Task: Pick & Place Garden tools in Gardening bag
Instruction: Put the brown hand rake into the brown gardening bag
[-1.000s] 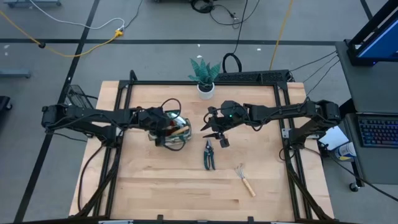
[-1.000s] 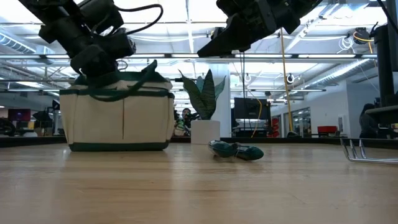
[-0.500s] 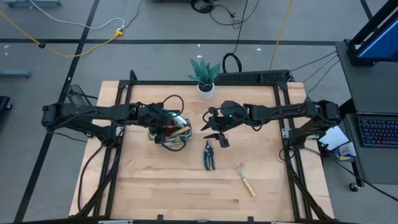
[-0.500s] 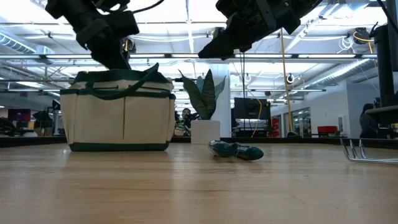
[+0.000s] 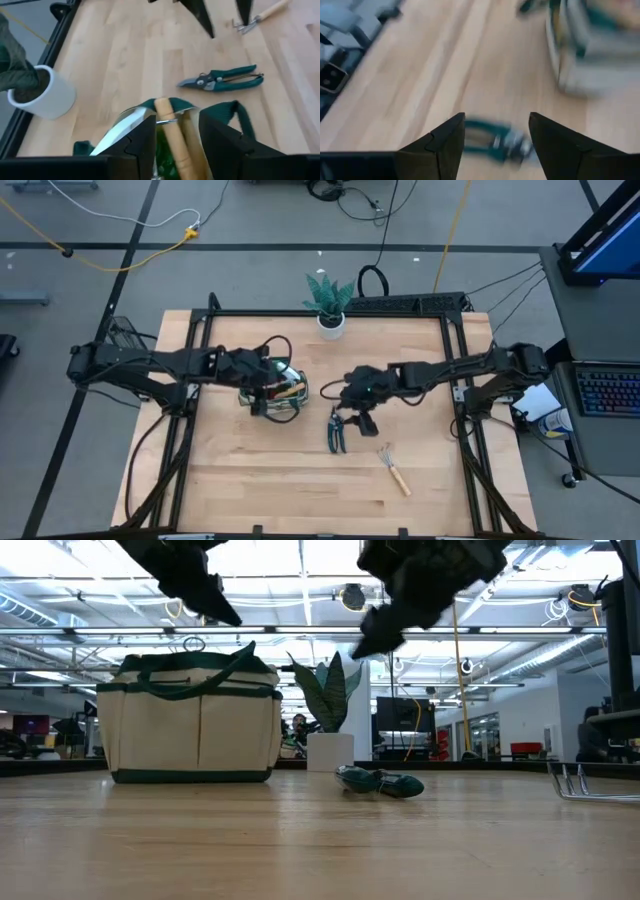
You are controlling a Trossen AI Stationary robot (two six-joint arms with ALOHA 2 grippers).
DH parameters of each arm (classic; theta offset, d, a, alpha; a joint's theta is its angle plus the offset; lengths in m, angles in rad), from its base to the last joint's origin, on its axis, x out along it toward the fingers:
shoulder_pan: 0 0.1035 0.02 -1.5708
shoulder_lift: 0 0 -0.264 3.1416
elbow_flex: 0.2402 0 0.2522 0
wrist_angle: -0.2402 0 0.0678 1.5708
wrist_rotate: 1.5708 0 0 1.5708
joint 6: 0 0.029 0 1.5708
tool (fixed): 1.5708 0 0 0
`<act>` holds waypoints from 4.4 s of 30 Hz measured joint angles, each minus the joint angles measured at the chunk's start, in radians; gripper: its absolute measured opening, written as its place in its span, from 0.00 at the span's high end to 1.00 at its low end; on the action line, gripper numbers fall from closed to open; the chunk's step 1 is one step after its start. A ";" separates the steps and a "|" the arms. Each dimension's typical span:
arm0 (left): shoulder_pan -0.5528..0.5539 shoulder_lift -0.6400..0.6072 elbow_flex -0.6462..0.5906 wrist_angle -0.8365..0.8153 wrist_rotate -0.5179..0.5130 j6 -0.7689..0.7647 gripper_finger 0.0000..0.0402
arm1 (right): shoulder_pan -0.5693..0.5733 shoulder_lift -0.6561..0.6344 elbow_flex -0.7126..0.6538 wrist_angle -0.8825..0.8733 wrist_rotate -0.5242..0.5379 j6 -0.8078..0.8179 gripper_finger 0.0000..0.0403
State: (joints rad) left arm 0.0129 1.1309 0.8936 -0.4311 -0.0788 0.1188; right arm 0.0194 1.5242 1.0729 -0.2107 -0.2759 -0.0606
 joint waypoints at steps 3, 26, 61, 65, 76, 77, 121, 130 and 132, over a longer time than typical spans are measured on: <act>-0.017 0.010 0.000 0.030 0.001 -0.039 0.62 | 0.033 0.000 0.000 -0.131 0.068 0.103 0.47; -0.037 0.094 -0.001 0.086 0.003 -0.046 0.62 | 0.337 0.000 0.000 -0.513 0.035 0.881 0.51; -0.037 0.100 0.000 0.153 -0.038 -0.017 0.62 | 0.591 0.001 -0.301 -0.090 0.093 1.568 0.60; -0.036 0.100 0.000 0.153 -0.055 -0.017 0.62 | 0.589 -0.001 -0.326 -0.077 0.092 1.568 0.61; -0.035 0.100 0.000 0.152 -0.063 -0.018 0.62 | 0.590 -0.002 -0.335 -0.089 0.155 1.536 0.72; -0.035 0.100 0.000 0.153 -0.063 -0.018 0.62 | 0.590 -0.002 -0.335 -0.089 0.158 1.536 0.73; -0.140 0.099 0.000 -0.001 -0.158 -0.129 0.62 | 0.248 -0.224 -0.337 -0.040 0.331 0.691 0.86; -0.140 0.099 -0.001 -0.002 -0.159 -0.148 0.62 | 0.126 -0.222 -0.302 -0.052 0.347 0.452 0.86; -0.140 0.096 -0.001 -0.012 -0.159 -0.155 0.62 | 0.112 -0.217 -0.277 -0.048 0.372 0.385 0.86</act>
State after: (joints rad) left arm -0.1268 1.2267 0.8928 -0.4434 -0.2375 -0.0359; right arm 0.1313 1.3076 0.7957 -0.2588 0.0958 0.3244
